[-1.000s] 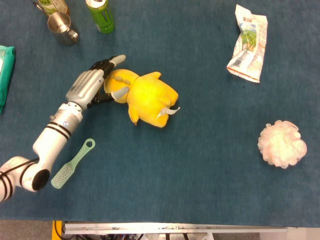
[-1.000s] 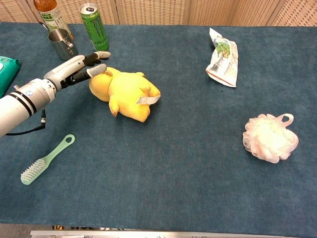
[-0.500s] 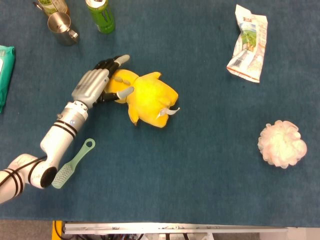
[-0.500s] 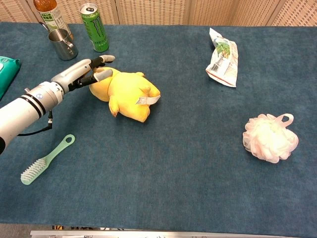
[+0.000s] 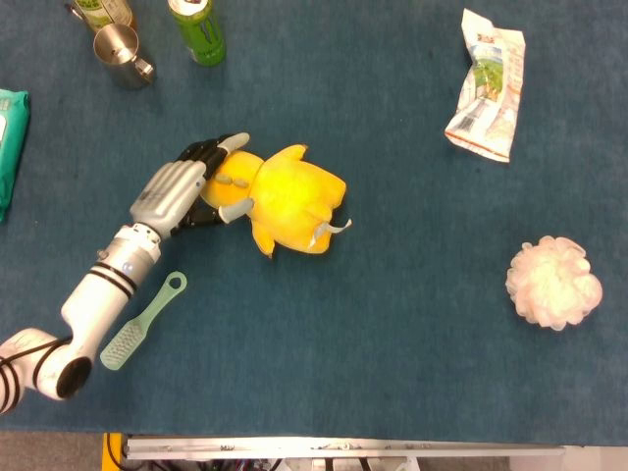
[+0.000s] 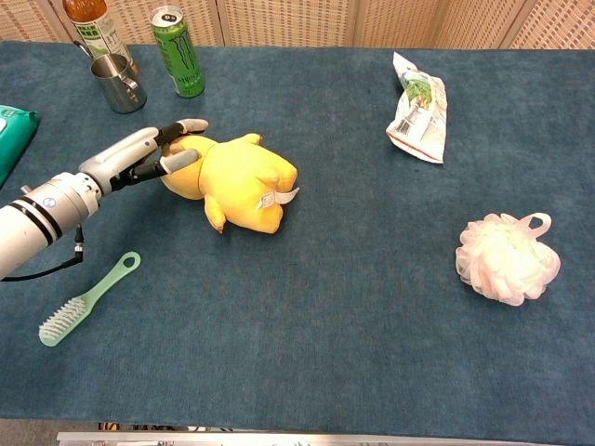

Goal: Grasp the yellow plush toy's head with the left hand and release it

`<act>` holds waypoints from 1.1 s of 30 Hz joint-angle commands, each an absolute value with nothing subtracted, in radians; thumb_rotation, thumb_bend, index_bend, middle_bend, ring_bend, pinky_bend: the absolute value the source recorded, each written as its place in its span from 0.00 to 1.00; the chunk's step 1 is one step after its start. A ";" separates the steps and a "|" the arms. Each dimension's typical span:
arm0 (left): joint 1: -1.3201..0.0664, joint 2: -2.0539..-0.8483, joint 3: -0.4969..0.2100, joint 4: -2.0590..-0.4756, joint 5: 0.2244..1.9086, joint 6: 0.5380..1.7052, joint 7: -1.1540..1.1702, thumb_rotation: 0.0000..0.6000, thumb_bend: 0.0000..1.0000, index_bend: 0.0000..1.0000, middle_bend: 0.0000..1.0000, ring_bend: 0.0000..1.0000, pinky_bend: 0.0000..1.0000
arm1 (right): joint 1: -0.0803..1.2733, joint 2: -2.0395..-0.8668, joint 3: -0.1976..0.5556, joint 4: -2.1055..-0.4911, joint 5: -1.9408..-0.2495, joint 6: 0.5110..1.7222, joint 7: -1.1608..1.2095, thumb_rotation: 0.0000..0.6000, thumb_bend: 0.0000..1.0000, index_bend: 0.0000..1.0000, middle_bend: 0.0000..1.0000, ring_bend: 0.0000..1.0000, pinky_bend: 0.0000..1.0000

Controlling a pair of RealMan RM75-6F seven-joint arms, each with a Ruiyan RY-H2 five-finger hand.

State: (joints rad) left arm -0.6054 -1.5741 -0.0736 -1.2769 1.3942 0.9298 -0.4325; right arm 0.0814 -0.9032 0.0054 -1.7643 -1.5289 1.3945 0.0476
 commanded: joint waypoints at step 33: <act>-0.591 -1.551 -0.069 -1.321 1.378 0.934 -0.401 0.14 0.06 0.05 0.08 0.07 0.05 | 0.069 -0.911 0.004 -1.736 -1.540 1.417 0.084 1.00 0.26 0.41 0.43 0.32 0.38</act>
